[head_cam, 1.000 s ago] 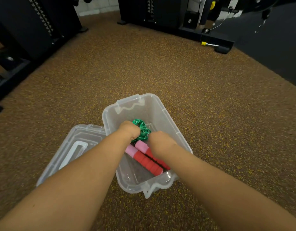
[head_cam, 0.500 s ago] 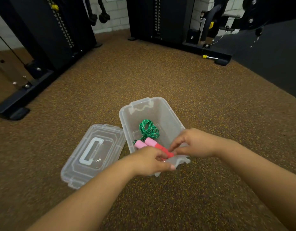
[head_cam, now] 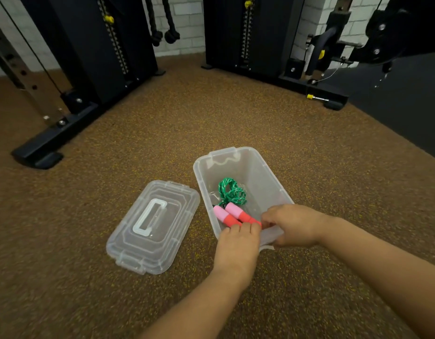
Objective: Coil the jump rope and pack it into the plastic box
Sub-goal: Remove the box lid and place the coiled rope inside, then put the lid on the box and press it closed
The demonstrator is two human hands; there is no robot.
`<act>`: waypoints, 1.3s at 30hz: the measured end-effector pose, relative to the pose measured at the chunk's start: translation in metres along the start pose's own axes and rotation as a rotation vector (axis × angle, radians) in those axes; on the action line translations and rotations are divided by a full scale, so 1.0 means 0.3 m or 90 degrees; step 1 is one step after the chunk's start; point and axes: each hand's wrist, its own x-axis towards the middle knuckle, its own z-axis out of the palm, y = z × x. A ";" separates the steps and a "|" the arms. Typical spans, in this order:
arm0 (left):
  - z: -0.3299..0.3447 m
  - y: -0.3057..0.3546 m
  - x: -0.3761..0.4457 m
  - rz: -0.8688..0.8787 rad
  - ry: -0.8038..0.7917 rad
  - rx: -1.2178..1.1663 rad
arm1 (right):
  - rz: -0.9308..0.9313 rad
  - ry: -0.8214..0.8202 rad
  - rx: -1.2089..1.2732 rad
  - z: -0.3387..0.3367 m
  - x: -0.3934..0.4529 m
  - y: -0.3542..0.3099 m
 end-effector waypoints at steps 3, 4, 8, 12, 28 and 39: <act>-0.029 -0.025 -0.006 0.016 -0.023 -0.074 | 0.037 -0.061 0.039 -0.019 0.017 -0.007; -0.046 -0.052 -0.019 0.026 -0.017 -0.129 | 0.043 -0.090 0.067 -0.027 0.021 -0.009; -0.110 -0.242 -0.105 0.010 0.184 -0.312 | 0.025 -0.120 0.352 -0.102 0.042 -0.068; -0.054 -0.526 -0.174 -0.207 0.238 -0.359 | -0.027 0.200 0.493 -0.167 0.111 -0.240; 0.286 -0.993 -0.195 -0.582 -0.101 -0.427 | 0.191 0.007 0.502 0.301 0.455 -0.612; 0.189 -0.925 -0.204 -0.770 -0.192 -0.425 | 0.192 0.187 0.705 0.235 0.449 -0.671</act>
